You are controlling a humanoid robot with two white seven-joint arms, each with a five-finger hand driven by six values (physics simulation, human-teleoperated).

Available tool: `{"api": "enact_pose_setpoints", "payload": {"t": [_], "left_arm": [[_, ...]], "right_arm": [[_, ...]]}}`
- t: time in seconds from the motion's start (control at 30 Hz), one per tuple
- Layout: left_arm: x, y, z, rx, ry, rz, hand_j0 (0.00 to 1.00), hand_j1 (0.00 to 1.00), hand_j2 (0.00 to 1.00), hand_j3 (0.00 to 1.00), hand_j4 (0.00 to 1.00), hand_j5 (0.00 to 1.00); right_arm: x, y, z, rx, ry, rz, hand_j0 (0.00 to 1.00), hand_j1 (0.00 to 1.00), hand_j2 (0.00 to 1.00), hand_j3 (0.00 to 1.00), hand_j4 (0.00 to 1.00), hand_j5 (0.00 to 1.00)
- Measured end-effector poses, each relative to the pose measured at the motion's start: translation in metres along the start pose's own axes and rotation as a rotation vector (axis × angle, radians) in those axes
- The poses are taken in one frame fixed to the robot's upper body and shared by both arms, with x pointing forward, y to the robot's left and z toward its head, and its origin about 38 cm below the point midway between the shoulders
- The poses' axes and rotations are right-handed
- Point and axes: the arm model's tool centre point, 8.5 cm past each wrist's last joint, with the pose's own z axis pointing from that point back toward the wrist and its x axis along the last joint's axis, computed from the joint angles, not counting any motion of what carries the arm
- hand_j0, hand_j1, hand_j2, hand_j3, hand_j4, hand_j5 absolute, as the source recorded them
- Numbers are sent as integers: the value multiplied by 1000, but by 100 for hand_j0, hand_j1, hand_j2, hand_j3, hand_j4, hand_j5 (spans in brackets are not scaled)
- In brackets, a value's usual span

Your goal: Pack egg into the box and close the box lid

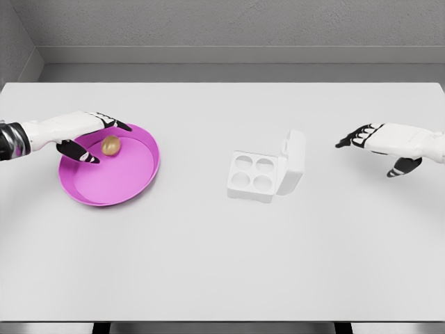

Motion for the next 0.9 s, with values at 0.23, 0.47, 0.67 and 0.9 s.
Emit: {"api": "enact_pose_setpoints", "payload": {"t": [0.23,0.47,0.67,0.9], "left_arm": [[-4,-2,1,-5,13,10,88,88,88,88,88,88],[-5,-6,-2,-7,14,24,88,88,88,88,88,88],[-7,-8,-4,-7,16,34,88,88,88,88,88,88],[-7,-9,-4,-6,16,37,86,86,86,86,86,86]], "right_arm": [[0,0,0,2,0,1,100,100,100,100,100,100],[0,0,0,6,0,1,100,100,100,100,100,100],[0,1,0,8,0,1,100,100,100,100,100,100],[0,1,0,8,0,1,100,100,100,100,100,100]]}}
